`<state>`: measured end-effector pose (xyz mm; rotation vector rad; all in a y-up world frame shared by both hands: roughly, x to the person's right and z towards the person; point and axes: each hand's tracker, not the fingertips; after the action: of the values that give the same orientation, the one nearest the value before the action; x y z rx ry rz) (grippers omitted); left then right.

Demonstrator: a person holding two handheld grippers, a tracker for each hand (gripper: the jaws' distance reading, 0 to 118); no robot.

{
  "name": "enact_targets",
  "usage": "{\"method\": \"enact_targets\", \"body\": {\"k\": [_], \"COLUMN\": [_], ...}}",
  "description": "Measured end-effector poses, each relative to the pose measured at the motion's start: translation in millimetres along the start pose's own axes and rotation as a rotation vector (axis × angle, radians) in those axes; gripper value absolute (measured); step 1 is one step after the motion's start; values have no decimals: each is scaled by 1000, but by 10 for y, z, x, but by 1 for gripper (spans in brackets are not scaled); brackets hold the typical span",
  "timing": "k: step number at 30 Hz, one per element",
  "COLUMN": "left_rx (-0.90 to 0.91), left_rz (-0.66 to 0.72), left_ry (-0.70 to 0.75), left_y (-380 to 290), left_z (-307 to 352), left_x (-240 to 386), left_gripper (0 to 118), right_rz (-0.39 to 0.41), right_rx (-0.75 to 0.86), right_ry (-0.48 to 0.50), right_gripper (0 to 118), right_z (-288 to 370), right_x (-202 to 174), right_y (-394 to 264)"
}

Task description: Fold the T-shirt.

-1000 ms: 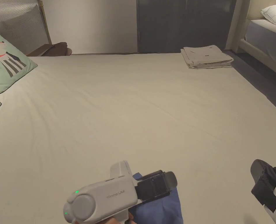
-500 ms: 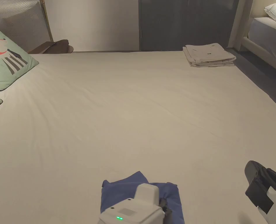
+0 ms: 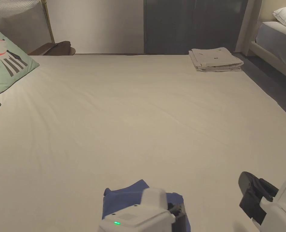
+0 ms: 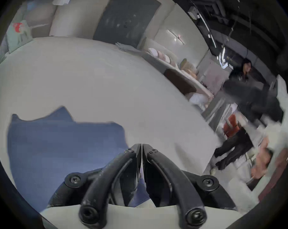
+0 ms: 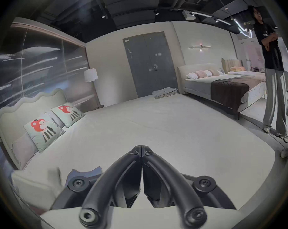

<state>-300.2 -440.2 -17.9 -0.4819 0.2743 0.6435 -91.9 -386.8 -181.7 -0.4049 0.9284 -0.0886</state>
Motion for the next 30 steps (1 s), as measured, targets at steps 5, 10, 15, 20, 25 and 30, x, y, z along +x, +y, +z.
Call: {"method": "enact_targets", "body": {"k": [5,10,15,20,25,30], "left_rx": [156,191,137,31,-47,-127], "left_rz": [145,218,350,469,654,640], "left_ry": [52,157,121,-27,-173,-287], "left_y": [239,207,54,-27,-33,20], "left_z": [748,1243,1401,1213,869,552], "left_x": [-584,-1042,-1398,-1740,-1977,-2051], "left_gripper": [1,1,22,110,110,110], "right_rz": [55,141,164,150,162,133], "right_rx": [-178,-404,-578,-597,-610,-611], "right_ry": [99,171,156,169,177,179], "right_gripper": [0,0,0,0,0,0], "right_z": [-333,-721,-1016,-1063,-1065,-1057], "right_x": [-258,-545,-483,-465,-507,-471], "right_y": [-189,-569,-962,-896,-889,-891]}}
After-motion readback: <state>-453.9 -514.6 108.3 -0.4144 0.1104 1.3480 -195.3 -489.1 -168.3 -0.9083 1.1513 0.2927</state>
